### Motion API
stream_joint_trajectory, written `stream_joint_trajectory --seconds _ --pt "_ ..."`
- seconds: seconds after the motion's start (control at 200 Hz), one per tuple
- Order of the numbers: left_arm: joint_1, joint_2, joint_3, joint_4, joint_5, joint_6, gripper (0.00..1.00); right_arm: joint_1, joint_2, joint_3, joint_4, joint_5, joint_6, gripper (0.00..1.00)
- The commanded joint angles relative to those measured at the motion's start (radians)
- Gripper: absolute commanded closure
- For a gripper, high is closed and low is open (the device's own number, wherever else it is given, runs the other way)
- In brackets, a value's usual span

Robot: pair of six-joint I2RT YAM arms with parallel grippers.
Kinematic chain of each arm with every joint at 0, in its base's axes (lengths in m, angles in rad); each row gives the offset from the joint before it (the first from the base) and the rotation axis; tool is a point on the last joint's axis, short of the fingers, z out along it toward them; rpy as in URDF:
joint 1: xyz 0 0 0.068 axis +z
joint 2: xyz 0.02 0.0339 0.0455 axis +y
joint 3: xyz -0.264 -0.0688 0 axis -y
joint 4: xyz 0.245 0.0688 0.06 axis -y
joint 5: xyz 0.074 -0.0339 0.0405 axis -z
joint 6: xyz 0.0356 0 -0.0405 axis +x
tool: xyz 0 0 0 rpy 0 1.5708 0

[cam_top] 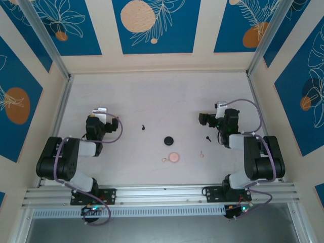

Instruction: Insert wireless bluetooth earbuds into charging case

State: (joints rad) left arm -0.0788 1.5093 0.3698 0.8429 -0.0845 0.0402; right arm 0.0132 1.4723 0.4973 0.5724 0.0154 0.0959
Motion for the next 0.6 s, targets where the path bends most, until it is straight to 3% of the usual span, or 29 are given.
stream_joint_trajectory --seconds 0.0,0.165,0.29,0.335,0.495,0.595 --pt "-0.001 -0.117 0.084 -0.215 0.05 0.014 0.08 0.038 -0.09 0.16 -0.336 0.038 0.015 0.01" --pt "-0.022 -0.231 0.224 -0.572 0.125 -0.052 0.19 0.118 -0.1 0.413 -0.83 0.069 0.097 0.01" --pt "-0.064 -0.287 0.297 -0.792 0.17 -0.104 0.24 0.22 -0.091 0.531 -1.107 0.096 0.141 0.01" --pt "-0.079 -0.304 0.312 -0.854 0.173 -0.128 0.24 0.267 -0.088 0.556 -1.179 0.087 0.152 0.0" --pt "-0.109 -0.363 0.294 -0.957 0.183 -0.237 0.25 0.416 -0.046 0.595 -1.343 -0.002 0.191 0.12" --pt "-0.11 -0.395 0.255 -0.976 0.173 -0.305 0.26 0.491 0.004 0.638 -1.419 0.002 0.305 0.19"
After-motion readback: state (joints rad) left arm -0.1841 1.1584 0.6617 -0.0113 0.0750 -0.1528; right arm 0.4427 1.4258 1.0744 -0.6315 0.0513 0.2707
